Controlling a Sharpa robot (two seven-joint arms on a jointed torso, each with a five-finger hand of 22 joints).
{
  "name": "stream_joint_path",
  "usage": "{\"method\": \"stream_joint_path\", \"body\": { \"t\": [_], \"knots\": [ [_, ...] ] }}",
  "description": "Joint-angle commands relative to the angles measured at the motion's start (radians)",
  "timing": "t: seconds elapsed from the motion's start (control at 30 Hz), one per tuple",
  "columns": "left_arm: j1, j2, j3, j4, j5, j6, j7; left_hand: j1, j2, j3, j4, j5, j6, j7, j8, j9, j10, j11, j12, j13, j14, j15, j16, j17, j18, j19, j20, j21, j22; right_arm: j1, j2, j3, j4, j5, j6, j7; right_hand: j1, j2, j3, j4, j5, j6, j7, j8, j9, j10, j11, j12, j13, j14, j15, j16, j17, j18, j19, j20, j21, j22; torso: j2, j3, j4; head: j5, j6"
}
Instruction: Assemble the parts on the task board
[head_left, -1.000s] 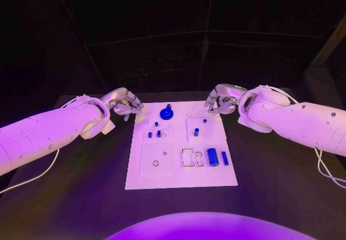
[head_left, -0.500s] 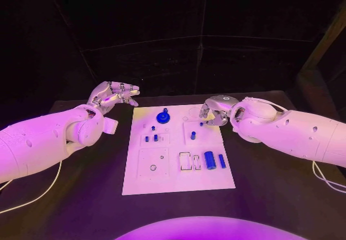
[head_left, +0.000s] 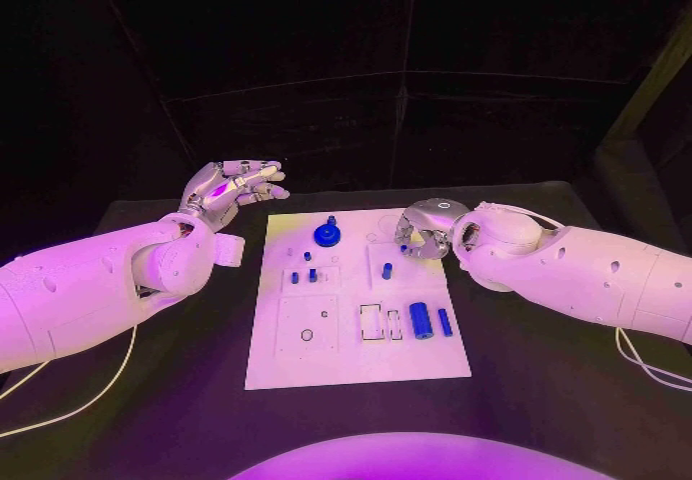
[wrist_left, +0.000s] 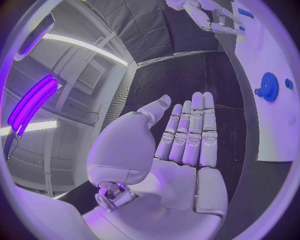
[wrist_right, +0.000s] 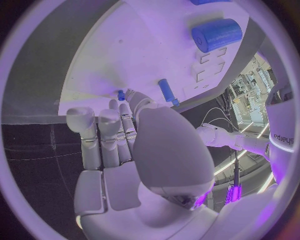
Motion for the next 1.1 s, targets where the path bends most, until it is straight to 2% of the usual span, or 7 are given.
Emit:
{"method": "stream_joint_path", "body": {
  "t": [0.03, 0.17, 0.33, 0.5, 0.67, 0.87, 1.1],
  "knots": [
    [0.001, -0.001, 0.001, 0.01, 0.035, 0.03, 0.03, 0.002, 0.012, -0.005, 0.002, 0.002, -0.006, 0.001, -0.004, -0.001, -0.005, 0.004, -0.006, 0.0, 0.006, 0.004, -0.007, -0.002, -0.001, 0.002, 0.006, -0.003, -0.003, -0.002, 0.004, 0.001, -0.003, -0.018, 0.03, -0.007, 0.004, 0.004, 0.012, -0.002, -0.004, 0.011, 0.001, -0.005, 0.002, 0.013, -0.001, -0.004, -0.008, 0.007, 0.0, 0.008, 0.004, 0.011, 0.006, 0.003, 0.007, 0.005, 0.0, 0.0008, -0.001, -0.002, -0.002],
    [0.001, -0.002, 0.0, 0.016, 0.035, 0.034, 0.028, 0.003, 0.014, -0.005, 0.002, 0.002, -0.008, 0.001, -0.005, -0.001, -0.006, 0.004, -0.006, 0.0, 0.009, 0.004, -0.01, -0.003, -0.001, 0.004, 0.007, -0.004, -0.005, -0.005, 0.009, 0.001, -0.007, -0.028, 0.036, -0.014, 0.009, 0.009, 0.039, -0.013, -0.012, 0.032, -0.002, -0.004, 0.003, 0.039, -0.005, -0.004, -0.022, 0.017, -0.004, 0.025, 0.024, 0.007, 0.019, 0.001, 0.021, 0.027, 0.0, 0.0019, -0.0009, -0.003, -0.004],
    [0.0, -0.002, 0.0, 0.017, 0.036, 0.035, 0.026, 0.004, 0.015, -0.005, 0.002, 0.002, -0.009, 0.001, -0.005, -0.001, -0.006, 0.004, -0.005, 0.0, 0.011, 0.004, -0.011, -0.004, 0.0, 0.005, 0.007, -0.004, -0.007, -0.008, 0.015, 0.001, -0.011, -0.038, 0.041, -0.019, 0.009, 0.012, 0.067, -0.026, -0.015, 0.053, -0.005, -0.002, 0.004, 0.065, -0.011, -0.006, -0.034, 0.03, -0.009, 0.048, 0.05, 0.0, 0.04, -0.001, 0.045, 0.066, 0.0, 0.0011, -0.0017, -0.005, -0.006],
    [0.0, -0.001, -0.001, 0.016, 0.036, 0.037, 0.025, 0.005, 0.016, -0.005, 0.001, 0.002, -0.009, 0.001, -0.005, -0.001, -0.006, 0.004, -0.005, 0.0, 0.013, 0.003, -0.012, -0.005, 0.0, 0.006, 0.008, -0.005, -0.008, -0.011, 0.017, 0.001, -0.01, -0.065, 0.036, -0.041, 0.021, 0.028, 0.111, -0.055, -0.035, 0.087, -0.013, 0.005, 0.007, 0.107, -0.021, -0.006, -0.04, 0.041, -0.018, 0.067, 0.072, -0.011, 0.076, -0.007, 0.086, 0.136, 0.0, 0.0018, -0.0024, -0.005, -0.008],
    [0.0, -0.001, -0.001, 0.014, 0.036, 0.037, 0.022, 0.005, 0.016, -0.005, 0.001, 0.002, -0.009, 0.001, -0.005, -0.001, -0.006, 0.004, -0.005, 0.0, 0.014, 0.003, -0.012, -0.005, 0.0, 0.006, 0.008, -0.005, -0.008, -0.012, 0.018, 0.001, -0.008, -0.099, 0.023, -0.069, 0.013, 0.032, 0.14, -0.077, -0.04, 0.112, -0.018, 0.009, 0.009, 0.136, -0.027, -0.009, -0.044, 0.047, -0.024, 0.085, 0.093, -0.019, 0.097, -0.012, 0.114, 0.184, 0.0, 0.0014, -0.0032, -0.006, -0.009],
    [0.0, -0.001, -0.001, 0.012, 0.036, 0.039, 0.019, 0.006, 0.017, -0.005, 0.0, 0.002, -0.009, 0.001, -0.005, 0.0, -0.007, 0.004, -0.004, 0.0, 0.015, 0.003, -0.013, -0.005, 0.001, 0.007, 0.008, -0.005, -0.009, -0.014, 0.017, 0.001, 0.003, -0.137, -0.04, -0.082, 0.001, 0.033, 0.162, -0.101, -0.044, 0.14, -0.027, 0.014, 0.013, 0.17, -0.037, -0.009, -0.044, 0.05, -0.032, 0.079, 0.081, -0.026, 0.114, -0.019, 0.137, 0.222, 0.0, 0.0017, -0.003, -0.011, -0.009],
    [0.0, -0.001, -0.001, 0.007, 0.035, 0.04, 0.017, 0.008, 0.014, -0.006, -0.003, 0.002, -0.012, 0.002, -0.006, 0.0, -0.009, 0.005, -0.004, 0.0, 0.017, 0.004, -0.016, -0.007, 0.001, 0.008, 0.008, -0.007, -0.013, -0.016, 0.01, 0.001, 0.025, -0.151, -0.11, -0.084, -0.012, 0.03, 0.175, -0.114, -0.042, 0.146, -0.028, 0.011, 0.013, 0.178, -0.039, -0.017, -0.046, 0.051, -0.034, 0.078, 0.075, -0.027, 0.118, -0.023, 0.145, 0.232, 0.0, 0.0018, -0.0039, -0.016, -0.008]
  ]
}}
